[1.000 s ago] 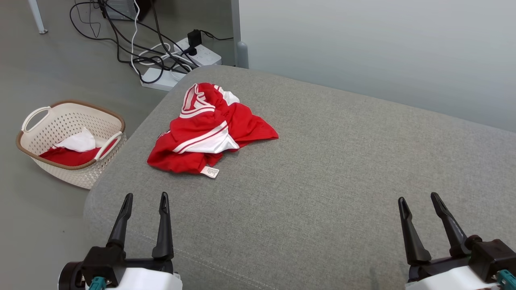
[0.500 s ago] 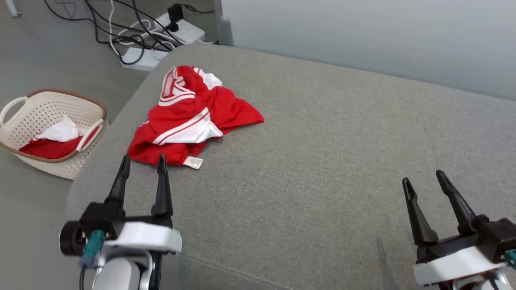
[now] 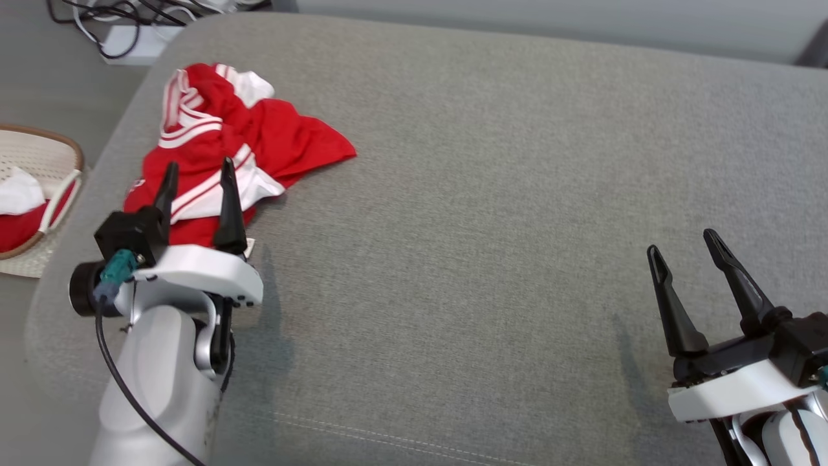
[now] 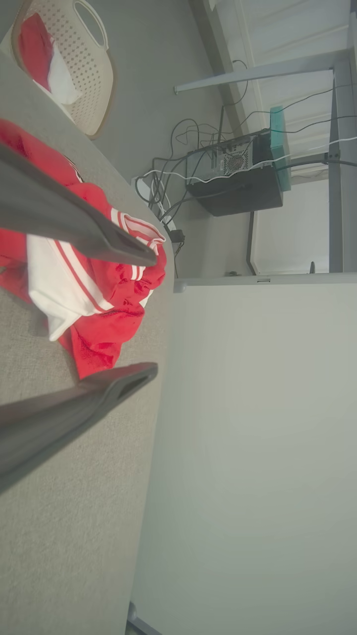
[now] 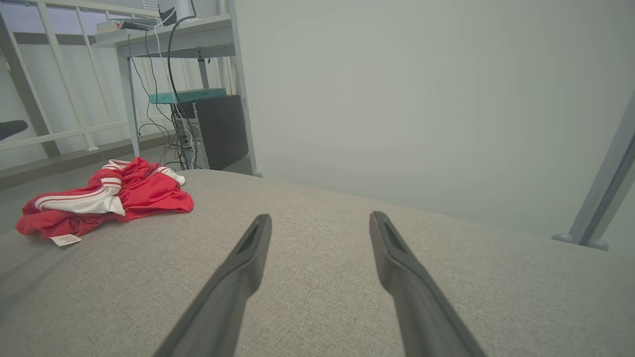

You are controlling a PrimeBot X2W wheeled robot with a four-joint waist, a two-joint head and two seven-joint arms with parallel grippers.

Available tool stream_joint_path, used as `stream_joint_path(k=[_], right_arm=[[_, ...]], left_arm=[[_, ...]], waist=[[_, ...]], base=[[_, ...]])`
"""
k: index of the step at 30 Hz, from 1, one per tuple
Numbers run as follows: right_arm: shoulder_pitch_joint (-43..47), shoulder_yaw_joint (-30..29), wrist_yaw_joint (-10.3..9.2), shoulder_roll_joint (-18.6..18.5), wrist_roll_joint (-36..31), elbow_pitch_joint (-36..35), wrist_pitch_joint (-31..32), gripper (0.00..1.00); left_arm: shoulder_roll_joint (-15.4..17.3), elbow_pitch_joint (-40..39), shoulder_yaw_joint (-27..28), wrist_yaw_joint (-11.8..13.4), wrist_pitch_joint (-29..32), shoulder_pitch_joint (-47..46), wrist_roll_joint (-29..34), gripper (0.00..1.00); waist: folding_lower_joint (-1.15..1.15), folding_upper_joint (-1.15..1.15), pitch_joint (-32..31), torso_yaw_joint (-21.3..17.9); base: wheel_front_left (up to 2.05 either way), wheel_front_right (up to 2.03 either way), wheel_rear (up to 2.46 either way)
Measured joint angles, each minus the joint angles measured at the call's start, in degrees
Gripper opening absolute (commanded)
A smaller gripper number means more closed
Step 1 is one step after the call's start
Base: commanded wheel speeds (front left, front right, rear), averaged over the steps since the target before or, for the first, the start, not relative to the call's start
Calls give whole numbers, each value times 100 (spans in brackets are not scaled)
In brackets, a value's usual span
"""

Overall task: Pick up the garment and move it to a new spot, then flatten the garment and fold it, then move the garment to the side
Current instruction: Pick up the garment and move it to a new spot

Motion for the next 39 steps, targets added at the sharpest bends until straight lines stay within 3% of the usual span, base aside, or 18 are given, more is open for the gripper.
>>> stream_joint_path(k=[13,23,30,31,32,39], right_arm=[[-494,252,0,-153,104,-143,0,100],[-794,344,0,-153,130,-175,0,100],[-796,339,0,-153,154,-178,0,100],[-806,341,0,-153,154,-180,0,100],[-820,341,0,-153,154,-181,0,100],[-906,374,0,-146,164,-179,0,100]], left_arm=[[363,2193,102,-25,1,-1547,186,100],[784,3396,292,33,0,-2362,200,100],[817,4010,348,24,59,-2694,97,100],[829,4067,352,24,58,-2732,93,34],[829,4100,352,21,58,-2752,78,0],[825,4149,349,32,44,-2808,-10,0]], waist=[[0,0,763,-443],[0,0,1248,-806],[0,0,1349,-948],[0,0,1354,-960],[0,0,1355,-961],[0,0,1265,-937]], base=[[0,0,0],[0,0,0],[0,0,0],[0,0,0],[0,0,0],[0,0,0]])
